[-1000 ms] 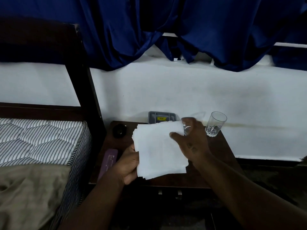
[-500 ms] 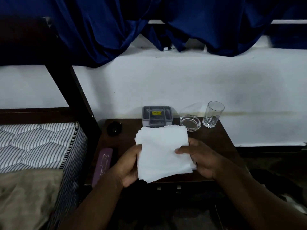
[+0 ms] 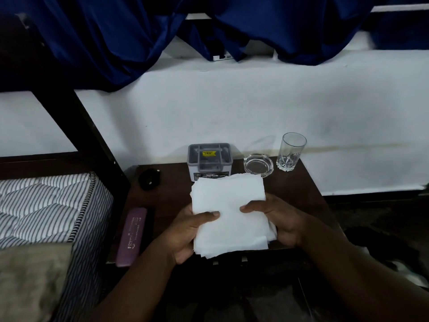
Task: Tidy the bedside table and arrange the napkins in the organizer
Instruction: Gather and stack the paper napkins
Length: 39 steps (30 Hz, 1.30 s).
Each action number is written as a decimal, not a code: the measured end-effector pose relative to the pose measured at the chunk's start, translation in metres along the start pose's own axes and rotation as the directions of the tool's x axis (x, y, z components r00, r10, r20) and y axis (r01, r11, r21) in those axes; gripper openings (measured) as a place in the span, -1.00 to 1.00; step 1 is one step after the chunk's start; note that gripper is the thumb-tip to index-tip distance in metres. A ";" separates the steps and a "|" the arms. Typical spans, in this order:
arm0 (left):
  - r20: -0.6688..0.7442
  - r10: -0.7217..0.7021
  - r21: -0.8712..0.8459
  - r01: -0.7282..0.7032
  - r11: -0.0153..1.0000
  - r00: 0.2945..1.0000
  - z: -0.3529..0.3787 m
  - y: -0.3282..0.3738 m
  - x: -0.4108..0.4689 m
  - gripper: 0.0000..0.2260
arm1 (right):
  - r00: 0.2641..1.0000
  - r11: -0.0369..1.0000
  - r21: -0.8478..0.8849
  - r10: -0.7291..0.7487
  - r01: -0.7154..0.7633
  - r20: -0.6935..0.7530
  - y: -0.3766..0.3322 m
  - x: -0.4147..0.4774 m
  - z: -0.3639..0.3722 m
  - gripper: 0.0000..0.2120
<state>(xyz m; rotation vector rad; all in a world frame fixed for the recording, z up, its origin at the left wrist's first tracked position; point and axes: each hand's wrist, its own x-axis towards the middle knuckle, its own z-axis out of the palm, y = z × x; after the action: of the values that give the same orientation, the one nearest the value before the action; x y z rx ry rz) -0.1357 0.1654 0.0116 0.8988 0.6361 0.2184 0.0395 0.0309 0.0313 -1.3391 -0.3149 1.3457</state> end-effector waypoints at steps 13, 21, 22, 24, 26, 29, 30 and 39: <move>0.021 0.113 0.027 -0.113 0.993 0.993 -0.009 0.008 -0.002 -0.75 | 0.996 0.995 0.071 -0.068 0.072 -0.061 -0.012 -0.012 0.000 -0.81; 0.225 0.607 0.795 -0.503 0.338 0.763 -0.006 0.003 -0.010 0.10 | 0.985 0.981 0.190 0.002 0.031 -0.171 -0.025 -0.010 0.016 -0.79; 0.283 0.638 0.851 -0.494 0.177 0.716 -0.006 0.002 -0.007 0.08 | 0.984 0.985 0.172 0.010 0.021 -0.176 -0.024 -0.009 0.019 -0.77; 0.356 0.666 0.884 -0.468 -0.012 0.656 -0.005 0.001 0.000 -0.13 | 0.982 0.991 0.132 0.014 0.011 -0.186 -0.023 -0.010 0.023 -0.76; 0.350 0.692 0.887 -0.460 -0.030 0.631 -0.005 0.000 0.005 -0.51 | 0.986 0.990 0.135 -0.007 0.030 -0.164 -0.025 -0.016 0.025 -0.73; 0.158 0.672 0.805 -0.488 0.336 0.723 -0.003 -0.003 0.004 -0.87 | 0.997 0.991 0.128 -0.036 0.044 -0.064 -0.028 -0.024 0.015 -0.40; 0.081 0.614 0.708 -0.479 0.519 0.785 -0.001 -0.002 0.003 -0.87 | 0.996 0.997 0.058 -0.053 0.057 -0.073 -0.027 -0.024 0.010 -0.24; 0.107 0.298 0.341 -0.317 0.885 0.948 -0.005 -0.001 0.015 -0.60 | 0.896 0.855 -0.315 -0.444 0.412 -0.034 0.005 -0.018 0.017 -0.69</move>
<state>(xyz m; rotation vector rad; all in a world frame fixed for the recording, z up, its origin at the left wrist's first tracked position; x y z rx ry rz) -0.1269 0.1745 0.0022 1.3541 0.4878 0.3721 0.0179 0.0234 0.0413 -1.4765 -0.7259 0.8678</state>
